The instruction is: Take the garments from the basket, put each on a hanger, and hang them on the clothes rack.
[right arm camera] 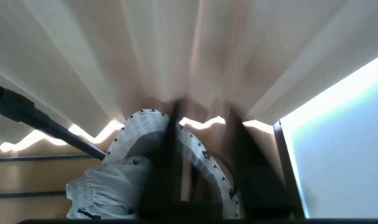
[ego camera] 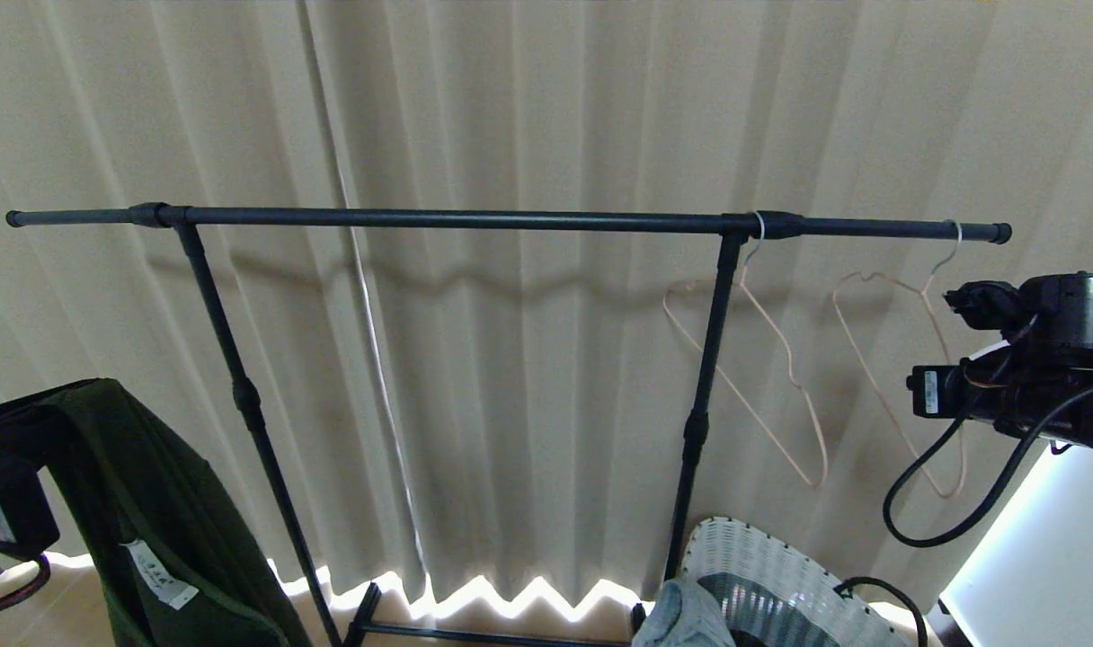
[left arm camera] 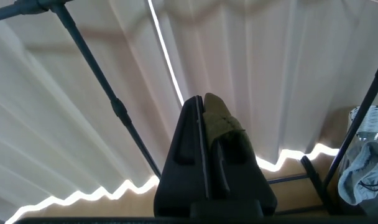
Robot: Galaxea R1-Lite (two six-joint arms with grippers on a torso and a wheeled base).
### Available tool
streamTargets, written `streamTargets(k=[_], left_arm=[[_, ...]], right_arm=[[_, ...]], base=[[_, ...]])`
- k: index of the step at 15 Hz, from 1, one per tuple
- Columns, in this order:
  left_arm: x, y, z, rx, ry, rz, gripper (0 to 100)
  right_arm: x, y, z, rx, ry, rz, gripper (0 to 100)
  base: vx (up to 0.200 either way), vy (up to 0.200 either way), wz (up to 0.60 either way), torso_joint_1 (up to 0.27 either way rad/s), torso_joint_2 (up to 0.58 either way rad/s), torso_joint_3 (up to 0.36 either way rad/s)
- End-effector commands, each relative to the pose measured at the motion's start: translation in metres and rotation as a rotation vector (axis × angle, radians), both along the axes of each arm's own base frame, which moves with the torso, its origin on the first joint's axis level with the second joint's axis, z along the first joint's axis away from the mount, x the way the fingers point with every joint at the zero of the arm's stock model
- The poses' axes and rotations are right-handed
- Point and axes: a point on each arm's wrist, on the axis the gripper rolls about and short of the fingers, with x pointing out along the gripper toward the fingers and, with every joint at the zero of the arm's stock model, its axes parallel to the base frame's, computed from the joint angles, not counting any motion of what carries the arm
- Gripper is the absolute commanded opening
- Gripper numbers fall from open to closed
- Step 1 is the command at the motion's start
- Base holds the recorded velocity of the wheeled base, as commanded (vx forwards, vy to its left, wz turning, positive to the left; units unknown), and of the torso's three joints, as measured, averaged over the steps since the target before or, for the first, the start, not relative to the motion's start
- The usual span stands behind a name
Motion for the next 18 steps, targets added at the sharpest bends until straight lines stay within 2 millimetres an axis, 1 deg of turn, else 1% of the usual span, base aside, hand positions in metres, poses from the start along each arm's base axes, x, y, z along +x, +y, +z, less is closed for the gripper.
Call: streamTargets(k=[1,6,9,10,11,12,13,15,17,18], left_arm=[[0.0,0.0,0.0,0.0,-0.002,0.0,0],[0.0,0.0,0.002,-0.001,-0.008,0.002,0],[0.0,0.0,0.002,0.001,-0.008,0.001,0],[0.0,0.0,0.001,0.008,-0.008,0.0,0],[-0.001,0.0,0.001,0.013,-0.01,0.003,0],[0.0,0.001,0.001,0.048,-0.014,-0.001,0],[-0.001,0.001,0.002,0.054,-0.019,0.0,0],[0.0,0.001,0.001,0.051,-0.019,0.0,0],[0.001,0.001,0.001,0.049,-0.017,0.005,0],[0.0,0.001,0.0,0.05,-0.015,0.006,0]], right_arm=[[-0.001,0.0,0.001,-0.001,-0.001,-0.002,0],[-0.006,0.001,0.008,-0.005,-0.024,-0.001,0],[-0.016,0.001,0.019,-0.008,-0.066,-0.003,0],[-0.022,0.002,0.026,-0.008,-0.087,0.001,0],[-0.024,0.002,0.026,-0.008,-0.09,0.002,0],[-0.037,0.004,0.033,0.003,-0.115,0.021,0],[-0.047,0.006,0.036,0.006,-0.123,0.029,0],[-0.069,0.008,0.036,0.011,-0.13,0.04,0],[-0.087,0.011,0.036,0.011,-0.131,0.043,0],[-0.099,0.012,0.037,0.009,-0.138,0.044,0]], base=[[0.0,0.0,0.0,0.0,0.0,0.0],[0.0,0.0,0.0,0.0,0.0,0.0],[0.0,0.0,0.0,0.0,0.0,0.0],[0.0,0.0,0.0,0.0,0.0,0.0],[0.0,0.0,0.0,0.0,0.0,0.0],[0.0,0.0,0.0,0.0,0.0,0.0],[0.0,0.0,0.0,0.0,0.0,0.0],[0.0,0.0,0.0,0.0,0.0,0.0],[0.0,0.0,0.0,0.0,0.0,0.0],[0.0,0.0,0.0,0.0,0.0,0.0]])
